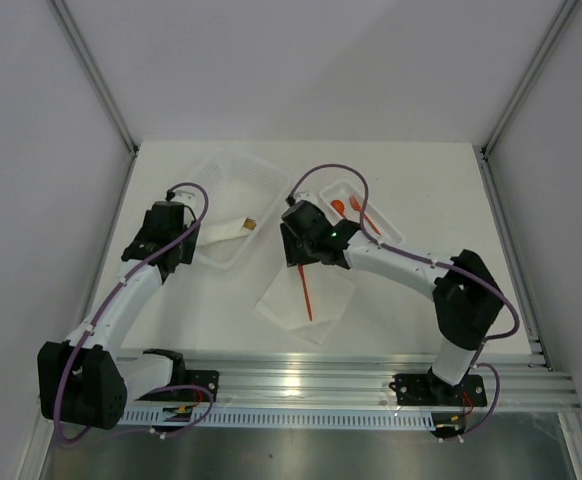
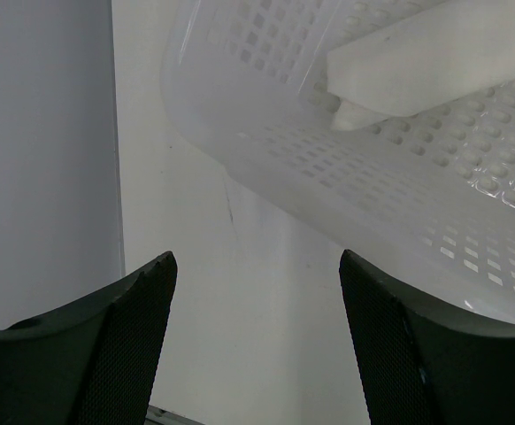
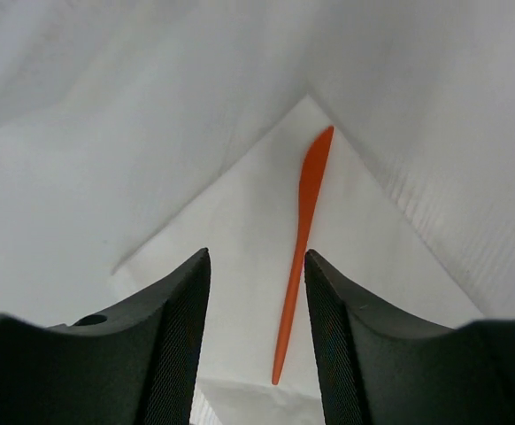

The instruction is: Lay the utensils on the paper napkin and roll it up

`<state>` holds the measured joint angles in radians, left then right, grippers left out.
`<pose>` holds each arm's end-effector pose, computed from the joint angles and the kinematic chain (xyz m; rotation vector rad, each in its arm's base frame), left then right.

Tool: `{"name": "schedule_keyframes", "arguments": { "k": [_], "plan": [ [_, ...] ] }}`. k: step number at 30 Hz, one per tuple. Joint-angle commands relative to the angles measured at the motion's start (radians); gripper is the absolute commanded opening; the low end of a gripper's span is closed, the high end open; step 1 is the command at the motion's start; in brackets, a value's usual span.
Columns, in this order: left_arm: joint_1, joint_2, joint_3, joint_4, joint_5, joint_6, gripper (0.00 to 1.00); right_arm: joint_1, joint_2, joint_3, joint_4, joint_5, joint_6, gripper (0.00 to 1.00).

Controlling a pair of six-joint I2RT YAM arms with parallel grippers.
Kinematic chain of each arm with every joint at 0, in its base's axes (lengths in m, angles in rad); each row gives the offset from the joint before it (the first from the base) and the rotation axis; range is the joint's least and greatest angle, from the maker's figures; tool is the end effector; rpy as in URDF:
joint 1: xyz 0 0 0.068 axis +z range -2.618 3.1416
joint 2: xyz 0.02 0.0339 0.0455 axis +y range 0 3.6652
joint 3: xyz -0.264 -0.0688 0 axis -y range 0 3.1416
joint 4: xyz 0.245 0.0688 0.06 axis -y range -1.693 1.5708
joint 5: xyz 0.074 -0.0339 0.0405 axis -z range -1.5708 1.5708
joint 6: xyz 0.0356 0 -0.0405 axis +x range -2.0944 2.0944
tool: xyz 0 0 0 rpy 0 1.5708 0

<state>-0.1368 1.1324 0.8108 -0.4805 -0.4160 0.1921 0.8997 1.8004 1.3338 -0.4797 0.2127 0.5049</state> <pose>0.2332 -0.0176 0.2554 0.1858 2.3378 0.5191 0.2481 0.3004 0.2257 -0.4081 2.4820 0.3193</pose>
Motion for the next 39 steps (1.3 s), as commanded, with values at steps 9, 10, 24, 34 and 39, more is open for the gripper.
{"name": "schedule_keyframes", "arguments": {
  "k": [9,10,24,34,39],
  "plan": [
    [0.006,-0.025,0.002,-0.001,-0.038,0.004,0.79,-0.444,-0.135,0.076,0.049,-0.119,-0.302,0.26],
    [0.006,-0.025,0.002,-0.001,-0.046,0.004,0.79,-0.493,-0.075,0.085,0.049,-0.156,-0.319,0.25],
    [0.006,0.015,-0.001,0.014,-0.101,0.02,0.79,-0.565,0.287,0.28,0.006,-0.147,-0.41,0.27],
    [0.006,0.03,-0.002,0.02,-0.101,0.021,0.79,-0.515,0.323,0.268,0.062,0.096,-0.483,0.28],
    [0.006,0.032,-0.002,0.02,-0.102,0.024,0.79,-0.501,0.346,0.281,0.055,0.172,-0.496,0.29]
  ]
}}
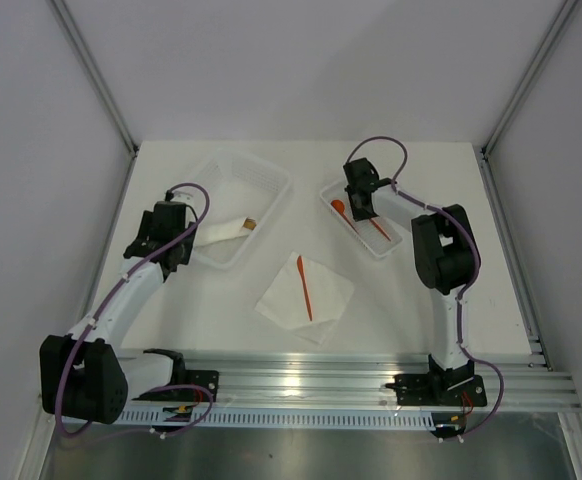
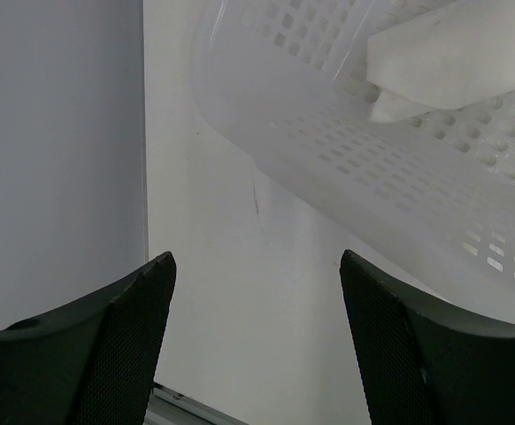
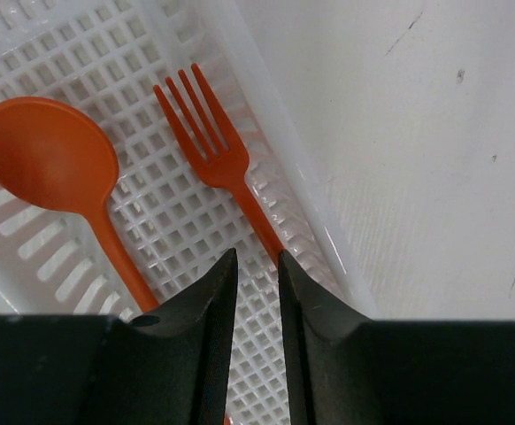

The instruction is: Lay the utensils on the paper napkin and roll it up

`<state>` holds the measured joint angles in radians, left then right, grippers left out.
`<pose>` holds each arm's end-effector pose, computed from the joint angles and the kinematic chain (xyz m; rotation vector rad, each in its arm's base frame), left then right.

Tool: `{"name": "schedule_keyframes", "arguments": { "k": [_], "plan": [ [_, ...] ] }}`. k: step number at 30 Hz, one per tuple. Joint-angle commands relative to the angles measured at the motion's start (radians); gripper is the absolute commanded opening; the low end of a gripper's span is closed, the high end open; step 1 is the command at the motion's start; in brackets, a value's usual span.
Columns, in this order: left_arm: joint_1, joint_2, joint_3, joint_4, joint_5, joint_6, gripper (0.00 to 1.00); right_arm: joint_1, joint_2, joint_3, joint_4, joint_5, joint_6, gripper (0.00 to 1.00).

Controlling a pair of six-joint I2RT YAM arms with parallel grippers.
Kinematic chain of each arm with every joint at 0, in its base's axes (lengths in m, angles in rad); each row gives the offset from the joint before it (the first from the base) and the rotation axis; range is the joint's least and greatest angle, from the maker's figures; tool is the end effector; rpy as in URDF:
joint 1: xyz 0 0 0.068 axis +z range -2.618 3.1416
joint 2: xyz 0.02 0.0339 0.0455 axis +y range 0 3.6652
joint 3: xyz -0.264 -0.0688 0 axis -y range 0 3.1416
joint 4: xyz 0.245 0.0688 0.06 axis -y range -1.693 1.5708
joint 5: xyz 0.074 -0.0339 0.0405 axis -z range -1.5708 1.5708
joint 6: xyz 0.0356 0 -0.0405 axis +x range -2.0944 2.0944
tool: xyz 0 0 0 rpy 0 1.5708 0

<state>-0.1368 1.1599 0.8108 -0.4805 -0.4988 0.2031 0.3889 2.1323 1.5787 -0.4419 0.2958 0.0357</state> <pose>0.2365 -0.0154 0.2505 0.1681 2.3530 0.6278 0.4289 0.1646 0.1685 -0.3324 2.4929 -0.2093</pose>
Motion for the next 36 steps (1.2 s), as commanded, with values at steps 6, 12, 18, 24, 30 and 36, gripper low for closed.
{"name": "schedule_keyframes", "arguments": {
  "k": [6,12,18,24,30,36],
  "plan": [
    [0.006,0.009,-0.005,0.023,-0.017,0.012,0.79,0.008,0.011,0.033,0.023,0.105,-0.031,0.31],
    [0.006,0.004,-0.009,0.023,-0.011,0.012,0.79,-0.004,0.026,0.044,0.019,0.062,-0.023,0.32],
    [0.006,0.003,-0.012,0.025,-0.012,0.012,0.79,-0.022,0.043,0.058,-0.034,-0.033,0.003,0.38],
    [0.006,0.004,-0.01,0.028,-0.012,0.012,0.79,-0.045,0.026,0.052,-0.067,-0.178,0.033,0.38],
    [0.006,0.003,-0.01,0.029,-0.011,0.013,0.79,-0.048,-0.002,0.038,-0.058,-0.215,0.036,0.21],
    [0.006,0.0,-0.018,0.033,-0.009,0.013,0.79,-0.045,-0.006,0.037,-0.06,-0.164,0.029,0.15]
  ]
}}
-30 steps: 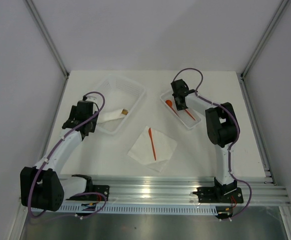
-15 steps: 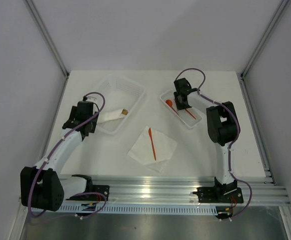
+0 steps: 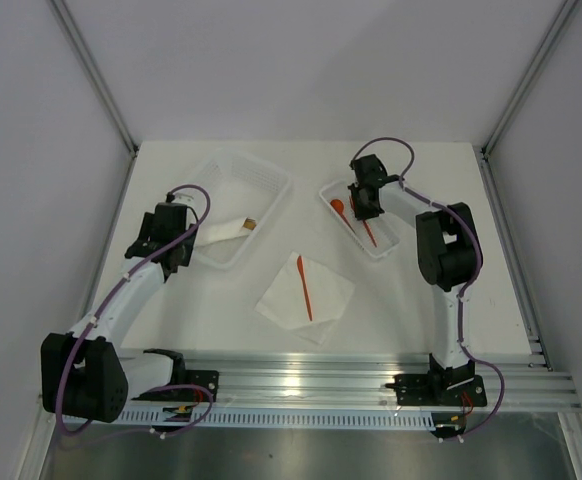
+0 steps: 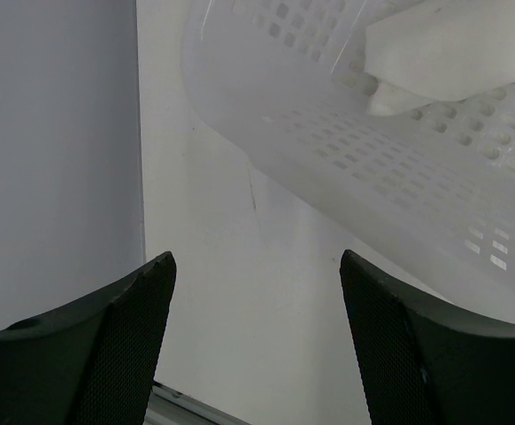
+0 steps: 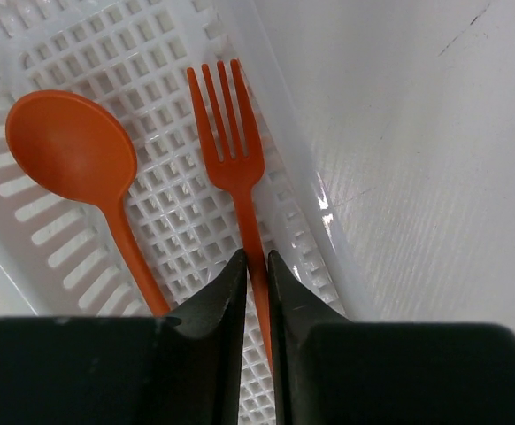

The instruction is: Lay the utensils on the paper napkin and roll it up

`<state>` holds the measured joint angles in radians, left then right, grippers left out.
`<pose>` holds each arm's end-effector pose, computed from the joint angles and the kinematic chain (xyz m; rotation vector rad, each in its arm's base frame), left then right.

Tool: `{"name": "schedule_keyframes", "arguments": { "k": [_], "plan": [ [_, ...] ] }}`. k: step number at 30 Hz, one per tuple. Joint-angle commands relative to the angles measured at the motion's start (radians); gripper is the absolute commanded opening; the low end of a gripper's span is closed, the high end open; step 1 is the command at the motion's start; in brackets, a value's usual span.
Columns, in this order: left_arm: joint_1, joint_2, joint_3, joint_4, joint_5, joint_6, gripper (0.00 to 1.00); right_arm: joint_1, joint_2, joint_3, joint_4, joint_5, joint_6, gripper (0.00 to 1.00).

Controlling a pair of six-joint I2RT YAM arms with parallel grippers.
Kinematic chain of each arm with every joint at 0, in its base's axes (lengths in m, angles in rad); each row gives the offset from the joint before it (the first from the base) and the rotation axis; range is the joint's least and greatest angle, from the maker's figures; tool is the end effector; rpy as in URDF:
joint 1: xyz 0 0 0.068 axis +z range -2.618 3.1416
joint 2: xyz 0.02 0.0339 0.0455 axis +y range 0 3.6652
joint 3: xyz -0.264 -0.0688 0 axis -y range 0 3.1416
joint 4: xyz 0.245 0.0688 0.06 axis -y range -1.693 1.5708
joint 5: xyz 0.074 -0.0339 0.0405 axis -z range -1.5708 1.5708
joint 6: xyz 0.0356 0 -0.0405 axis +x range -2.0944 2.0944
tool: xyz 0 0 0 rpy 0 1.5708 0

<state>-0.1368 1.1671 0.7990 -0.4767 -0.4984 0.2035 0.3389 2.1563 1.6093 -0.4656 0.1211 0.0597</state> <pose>0.2365 -0.0154 0.2454 0.1750 2.3669 0.6308 0.4393 0.1503 0.1646 -0.3136 2.5526 -0.0069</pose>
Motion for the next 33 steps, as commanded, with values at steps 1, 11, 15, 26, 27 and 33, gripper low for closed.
{"name": "schedule_keyframes", "arguments": {
  "k": [1,11,15,26,27,33],
  "plan": [
    [0.006,-0.007,-0.006,0.029,-0.008,0.013,0.79,0.008,-0.029,0.006,-0.039,0.012,0.0,0.15],
    [0.006,-0.009,-0.006,0.033,-0.008,0.014,0.79,0.048,-0.081,-0.005,-0.019,0.121,-0.082,0.0],
    [0.006,-0.015,-0.007,0.035,0.0,0.014,0.79,0.069,-0.127,-0.017,0.022,0.186,-0.103,0.0],
    [0.006,-0.029,-0.017,0.026,0.02,0.013,0.79,0.148,-0.309,-0.049,0.025,0.291,0.038,0.0],
    [0.006,-0.032,-0.014,0.026,0.021,0.011,0.79,0.176,-0.344,-0.075,0.024,0.293,0.076,0.0],
    [0.006,-0.034,-0.012,0.029,0.035,0.01,0.79,0.535,-0.568,-0.377,0.117,0.307,0.438,0.0]
  ]
}}
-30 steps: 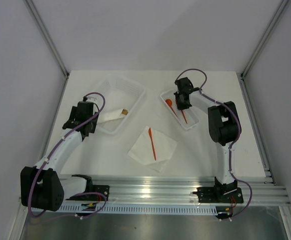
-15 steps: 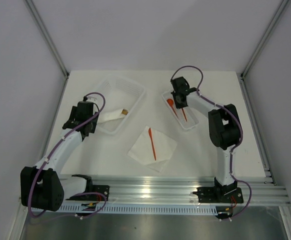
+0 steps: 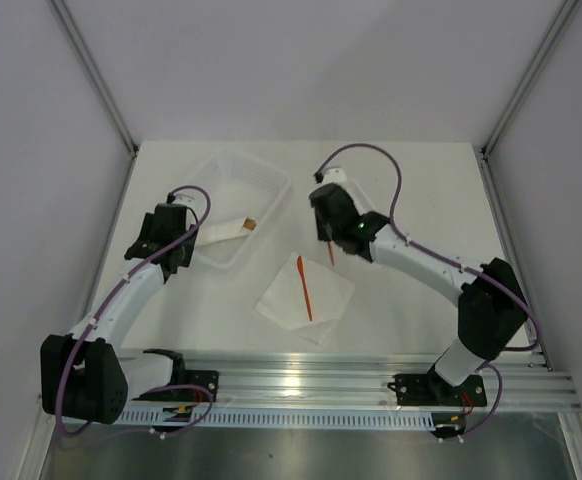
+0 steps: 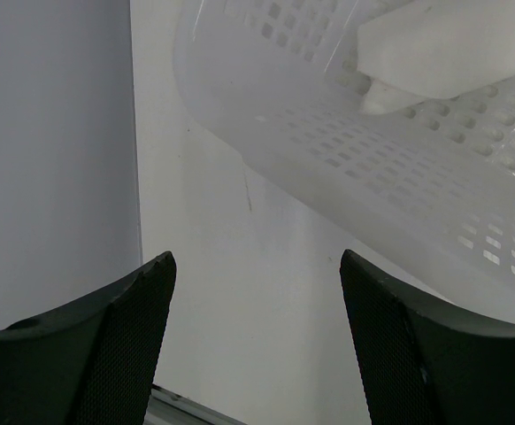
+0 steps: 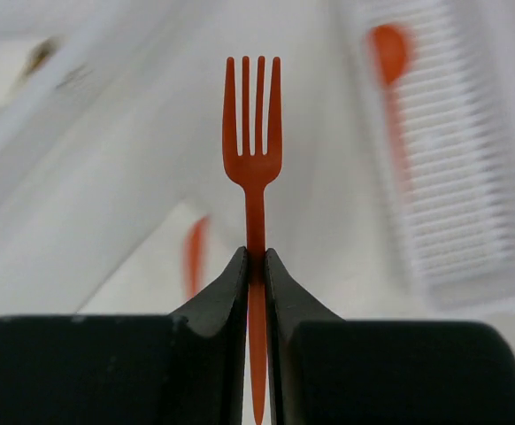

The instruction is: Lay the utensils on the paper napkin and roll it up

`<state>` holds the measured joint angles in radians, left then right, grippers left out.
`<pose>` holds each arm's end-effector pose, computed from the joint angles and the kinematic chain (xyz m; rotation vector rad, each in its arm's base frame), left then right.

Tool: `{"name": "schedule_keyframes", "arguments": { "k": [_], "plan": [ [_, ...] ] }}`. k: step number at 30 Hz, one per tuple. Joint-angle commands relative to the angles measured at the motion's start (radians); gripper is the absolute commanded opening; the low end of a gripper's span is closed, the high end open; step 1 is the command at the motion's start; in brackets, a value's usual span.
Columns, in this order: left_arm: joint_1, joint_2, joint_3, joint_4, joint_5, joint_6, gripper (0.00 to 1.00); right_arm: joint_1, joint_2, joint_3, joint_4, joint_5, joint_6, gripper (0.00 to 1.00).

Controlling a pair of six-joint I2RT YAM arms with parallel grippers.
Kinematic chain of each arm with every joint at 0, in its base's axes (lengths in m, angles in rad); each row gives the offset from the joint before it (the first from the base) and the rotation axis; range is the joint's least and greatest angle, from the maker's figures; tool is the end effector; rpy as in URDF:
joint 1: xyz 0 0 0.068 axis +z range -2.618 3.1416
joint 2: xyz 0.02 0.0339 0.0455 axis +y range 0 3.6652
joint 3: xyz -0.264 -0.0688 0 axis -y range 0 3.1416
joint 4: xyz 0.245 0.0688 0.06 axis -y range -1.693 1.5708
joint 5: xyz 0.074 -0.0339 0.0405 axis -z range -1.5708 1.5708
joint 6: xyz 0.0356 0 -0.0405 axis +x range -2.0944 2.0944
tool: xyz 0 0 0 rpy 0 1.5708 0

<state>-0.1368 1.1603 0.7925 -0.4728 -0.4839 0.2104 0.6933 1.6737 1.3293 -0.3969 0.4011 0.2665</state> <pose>0.2353 -0.0157 0.2449 0.1886 2.3655 0.6159 0.2987 0.2301 0.2778 -0.2776 2.2249 0.0513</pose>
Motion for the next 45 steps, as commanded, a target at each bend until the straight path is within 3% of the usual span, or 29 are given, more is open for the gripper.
{"name": "schedule_keyframes", "arguments": {
  "k": [1,5,10,45],
  "plan": [
    [0.006,-0.027,-0.006,0.023,0.025,0.003,0.79,0.216,-0.091,-0.123,0.058,0.025,0.276,0.0],
    [0.006,-0.036,-0.012,0.025,0.036,0.0,0.79,0.322,-0.045,-0.153,0.043,0.005,0.425,0.0],
    [0.006,-0.05,-0.021,0.03,0.048,0.0,0.79,0.397,0.092,-0.07,-0.035,0.018,0.438,0.0],
    [0.006,-0.027,-0.026,0.036,0.045,0.004,0.79,0.313,0.225,-0.062,-0.01,0.007,0.387,0.0]
  ]
}}
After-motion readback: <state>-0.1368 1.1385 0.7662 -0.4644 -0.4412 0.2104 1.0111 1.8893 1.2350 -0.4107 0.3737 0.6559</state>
